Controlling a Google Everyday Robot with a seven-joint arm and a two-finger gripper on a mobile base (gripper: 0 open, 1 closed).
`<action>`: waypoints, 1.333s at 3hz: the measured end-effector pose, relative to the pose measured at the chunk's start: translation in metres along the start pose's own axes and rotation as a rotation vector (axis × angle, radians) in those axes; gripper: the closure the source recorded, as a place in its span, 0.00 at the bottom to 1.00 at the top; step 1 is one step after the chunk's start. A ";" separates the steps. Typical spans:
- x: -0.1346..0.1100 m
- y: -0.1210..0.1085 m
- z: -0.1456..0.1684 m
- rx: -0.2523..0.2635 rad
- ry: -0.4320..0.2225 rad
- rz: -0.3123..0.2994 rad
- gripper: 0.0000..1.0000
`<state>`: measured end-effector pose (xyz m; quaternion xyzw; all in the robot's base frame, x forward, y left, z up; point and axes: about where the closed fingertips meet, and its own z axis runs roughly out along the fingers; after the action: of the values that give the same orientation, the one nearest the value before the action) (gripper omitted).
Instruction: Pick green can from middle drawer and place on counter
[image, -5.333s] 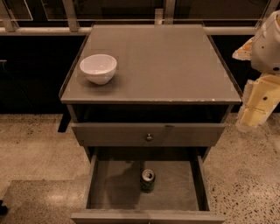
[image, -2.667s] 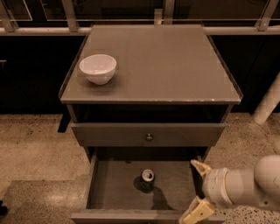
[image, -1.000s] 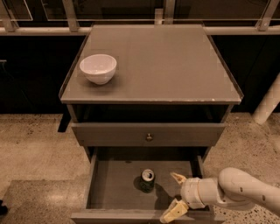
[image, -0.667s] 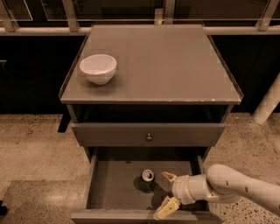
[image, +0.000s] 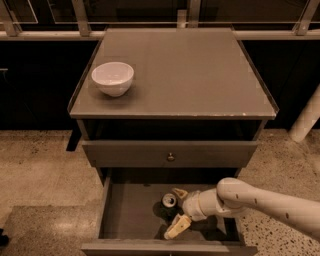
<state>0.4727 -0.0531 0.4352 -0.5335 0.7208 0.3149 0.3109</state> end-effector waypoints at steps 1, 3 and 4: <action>-0.006 -0.021 0.021 -0.018 0.012 -0.041 0.00; -0.006 -0.031 0.029 -0.001 0.016 -0.048 0.19; -0.006 -0.031 0.029 -0.001 0.016 -0.048 0.42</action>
Offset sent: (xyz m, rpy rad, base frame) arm 0.0493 0.0206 -0.0238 -0.0369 -0.0553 0.0121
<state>0.5069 -0.0335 0.4184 -0.5531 0.7102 0.3035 0.3122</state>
